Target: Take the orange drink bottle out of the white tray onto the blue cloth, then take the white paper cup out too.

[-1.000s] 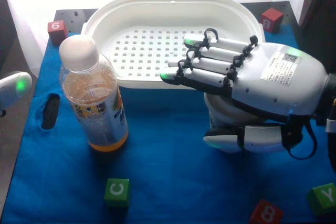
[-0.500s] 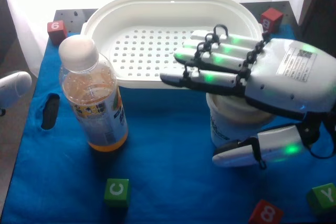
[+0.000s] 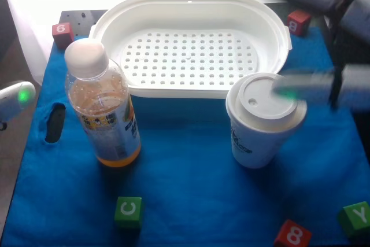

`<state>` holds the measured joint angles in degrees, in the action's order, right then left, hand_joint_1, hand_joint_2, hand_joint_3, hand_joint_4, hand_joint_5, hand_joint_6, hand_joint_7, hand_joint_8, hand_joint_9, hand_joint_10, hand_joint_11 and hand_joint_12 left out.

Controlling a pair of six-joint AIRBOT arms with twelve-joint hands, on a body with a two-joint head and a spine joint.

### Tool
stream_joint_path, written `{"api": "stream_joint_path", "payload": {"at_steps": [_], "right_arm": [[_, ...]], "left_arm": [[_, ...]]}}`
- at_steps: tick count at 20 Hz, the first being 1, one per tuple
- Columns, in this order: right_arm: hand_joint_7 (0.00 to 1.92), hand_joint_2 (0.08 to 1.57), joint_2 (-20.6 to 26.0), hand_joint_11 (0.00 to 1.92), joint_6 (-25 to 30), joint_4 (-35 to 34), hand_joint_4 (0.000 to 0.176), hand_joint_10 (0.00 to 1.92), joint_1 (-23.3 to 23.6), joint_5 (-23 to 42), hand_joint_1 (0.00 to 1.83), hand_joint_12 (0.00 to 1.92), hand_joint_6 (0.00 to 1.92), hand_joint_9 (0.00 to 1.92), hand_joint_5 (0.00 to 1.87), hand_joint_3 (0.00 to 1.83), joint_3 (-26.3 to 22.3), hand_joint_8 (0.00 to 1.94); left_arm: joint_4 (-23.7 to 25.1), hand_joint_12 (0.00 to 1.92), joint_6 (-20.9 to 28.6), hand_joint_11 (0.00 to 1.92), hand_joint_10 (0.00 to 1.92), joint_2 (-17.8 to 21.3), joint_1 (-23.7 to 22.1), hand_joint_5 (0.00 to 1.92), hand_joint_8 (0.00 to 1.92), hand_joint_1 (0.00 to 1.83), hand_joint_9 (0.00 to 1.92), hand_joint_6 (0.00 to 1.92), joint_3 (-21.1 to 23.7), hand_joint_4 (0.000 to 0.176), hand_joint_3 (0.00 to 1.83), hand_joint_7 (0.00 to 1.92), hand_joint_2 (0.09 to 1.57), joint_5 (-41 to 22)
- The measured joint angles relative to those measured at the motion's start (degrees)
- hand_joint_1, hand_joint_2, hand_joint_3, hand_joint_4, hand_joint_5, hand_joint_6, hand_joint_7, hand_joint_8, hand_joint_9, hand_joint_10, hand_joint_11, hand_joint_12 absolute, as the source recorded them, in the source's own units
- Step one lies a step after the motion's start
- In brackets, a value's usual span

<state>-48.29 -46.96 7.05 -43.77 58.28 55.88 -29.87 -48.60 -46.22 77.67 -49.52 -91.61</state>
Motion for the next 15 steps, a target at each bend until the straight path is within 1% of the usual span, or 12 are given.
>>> {"api": "stream_joint_path", "payload": {"at_steps": [1,2,4,5,7,9,10,11,12,13,14,15], "right_arm": [[0.0,1.3,0.2,0.0,-1.5,-3.4,0.007,0.0,0.0,0.6,0.15,0.0,0.0,0.0,0.0,0.04,0.2,0.0],[0.0,1.32,0.3,0.0,-2.5,-5.1,0.0,0.0,0.0,1.0,0.2,0.0,0.0,0.0,0.0,0.03,0.4,0.0],[0.0,1.33,0.4,0.0,-4.5,-7.2,0.0,0.0,0.0,1.5,0.35,0.0,0.0,0.0,0.0,0.02,0.6,0.0],[0.0,1.3,0.5,0.0,-5.7,-8.0,0.0,0.0,0.0,1.5,0.4,0.0,0.0,0.0,0.0,0.0,0.6,0.0],[0.0,1.31,1.0,0.0,-6.3,-9.6,0.0,0.0,0.0,1.5,0.34,0.0,0.0,0.0,0.0,0.01,0.6,0.0],[0.0,1.31,1.9,0.0,-6.6,-10.4,0.0,0.0,0.0,1.5,0.33,0.0,0.0,0.0,0.0,0.01,0.1,0.0],[0.0,1.32,2.7,0.0,-6.6,-10.4,0.0,0.0,0.0,1.9,0.35,0.0,0.0,0.0,0.0,0.01,-0.2,0.0],[0.0,1.32,3.0,0.0,-6.7,-10.5,0.004,0.0,0.0,2.3,0.38,0.0,0.0,0.0,0.0,0.01,-0.2,0.0],[0.0,1.33,3.1,0.0,-6.7,-11.1,0.007,0.0,0.0,3.1,0.43,0.0,0.0,0.0,0.0,0.01,-0.2,0.0],[0.0,1.35,3.1,0.0,-6.7,-11.5,0.0,0.0,0.0,3.4,0.47,0.0,0.0,0.0,0.0,0.01,-0.2,0.0],[0.0,1.35,3.3,0.0,-6.8,-11.8,0.021,0.0,-0.1,3.7,0.46,0.0,0.0,0.0,0.0,0.01,-0.6,0.0],[0.0,1.35,3.7,0.0,-6.8,-11.7,0.021,0.0,-0.1,3.8,0.46,0.0,0.0,0.0,0.0,0.01,-1.0,0.0]], "left_arm": [[-0.1,0.79,0.0,0.0,0.02,-0.1,0.0,0.1,0.01,0.56,0.15,0.01,-0.2,0.084,0.0,0.1,1.12,0.0],[0.0,0.76,0.0,0.0,0.01,-0.1,0.0,0.1,0.0,0.55,0.14,0.01,-0.5,0.082,0.0,0.1,1.12,0.0],[0.0,0.72,0.0,0.0,0.01,-0.1,-0.2,0.12,0.01,0.54,0.15,0.01,-0.7,0.102,0.0,0.11,1.13,0.1],[0.0,0.86,0.0,0.0,0.02,-0.1,-0.5,0.16,0.0,0.54,0.16,0.01,-0.9,0.093,0.0,0.12,1.14,0.0],[-0.2,0.71,-0.4,0.0,0.0,-0.5,-2.1,0.18,0.0,0.54,0.1,0.01,-1.9,0.112,0.01,0.07,1.17,-0.2],[-0.3,0.64,-0.4,0.0,0.0,-1.3,-3.3,0.18,0.0,0.54,0.08,0.01,-2.6,0.111,0.0,0.08,1.17,-0.4],[0.2,0.48,-0.5,0.0,0.0,-1.5,-3.9,0.18,0.0,0.53,0.08,0.0,-2.8,0.122,0.0,0.08,1.17,-0.2],[1.0,0.45,-0.4,0.0,0.01,-1.5,-4.0,0.18,0.0,0.52,0.09,0.01,-3.1,0.122,0.0,0.08,1.17,-0.1],[1.6,0.48,-0.4,0.0,0.01,-1.2,-4.0,0.19,0.0,0.51,0.09,0.01,-3.2,0.103,0.0,0.07,1.17,-0.2],[1.8,0.54,-0.4,0.0,0.01,-0.7,-4.0,0.18,0.0,0.48,0.09,0.0,-3.2,0.12,0.0,0.07,1.17,0.0],[1.8,0.62,-0.4,0.0,0.01,-0.1,-4.0,0.15,0.0,0.46,0.09,0.0,-3.2,0.106,0.0,0.06,1.18,-0.1],[1.8,0.62,-0.4,0.0,0.01,0.1,-4.0,0.15,0.0,0.46,0.09,0.0,-3.4,0.106,0.0,0.06,1.18,-0.2]]}}
